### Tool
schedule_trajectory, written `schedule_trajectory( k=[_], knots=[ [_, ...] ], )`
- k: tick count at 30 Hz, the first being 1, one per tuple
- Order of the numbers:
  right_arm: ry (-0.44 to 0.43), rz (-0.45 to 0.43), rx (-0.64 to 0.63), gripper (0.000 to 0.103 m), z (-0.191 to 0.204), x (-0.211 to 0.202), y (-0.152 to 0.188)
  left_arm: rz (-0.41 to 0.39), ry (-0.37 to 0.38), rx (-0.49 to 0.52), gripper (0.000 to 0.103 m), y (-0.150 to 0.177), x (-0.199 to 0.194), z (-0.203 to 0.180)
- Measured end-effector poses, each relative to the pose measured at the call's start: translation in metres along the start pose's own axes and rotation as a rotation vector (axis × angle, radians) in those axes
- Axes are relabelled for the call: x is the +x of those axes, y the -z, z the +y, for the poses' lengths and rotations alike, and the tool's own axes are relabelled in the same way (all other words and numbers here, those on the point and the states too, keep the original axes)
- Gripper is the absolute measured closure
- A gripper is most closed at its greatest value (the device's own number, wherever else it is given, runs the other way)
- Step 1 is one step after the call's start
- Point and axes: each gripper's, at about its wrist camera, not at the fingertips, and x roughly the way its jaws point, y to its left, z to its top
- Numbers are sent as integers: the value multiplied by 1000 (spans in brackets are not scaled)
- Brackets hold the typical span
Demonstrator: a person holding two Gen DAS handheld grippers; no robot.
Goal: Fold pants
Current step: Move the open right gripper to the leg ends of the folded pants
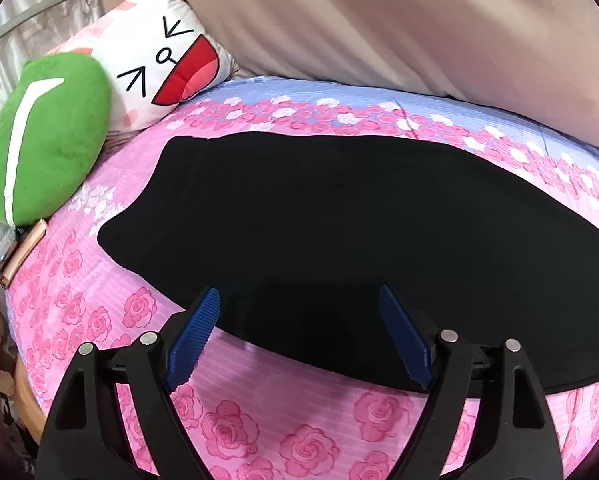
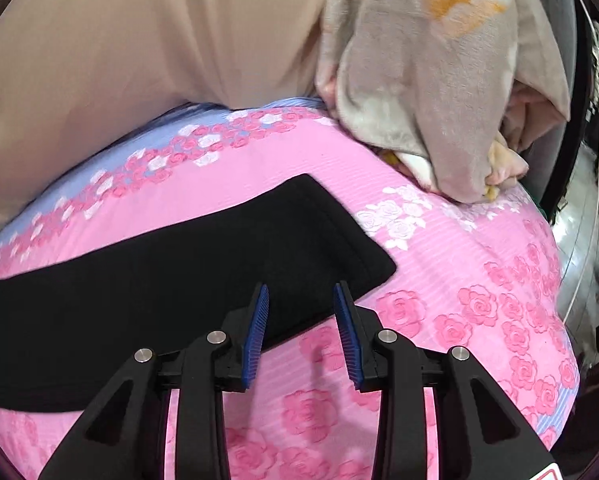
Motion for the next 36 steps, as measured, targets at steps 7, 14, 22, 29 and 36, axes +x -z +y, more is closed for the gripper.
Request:
schedule_trajectory(
  k=[7, 14, 22, 29, 36],
  knots=[
    [41, 98, -40, 60, 18, 41, 8, 24, 10, -22, 23, -1, 15, 11],
    [22, 35, 41, 59, -4, 15, -1, 6, -15, -36, 21, 2, 4, 23],
    [81, 15, 78, 52, -45, 7, 2, -12, 2, -25, 13, 3, -16, 7],
    [-21, 40, 81, 35, -63, 16, 4, -15, 24, 3, 11, 7, -28, -27],
    [-43, 60, 89, 34, -66, 42, -13, -20, 26, 61, 9, 13, -39, -53]
  ],
)
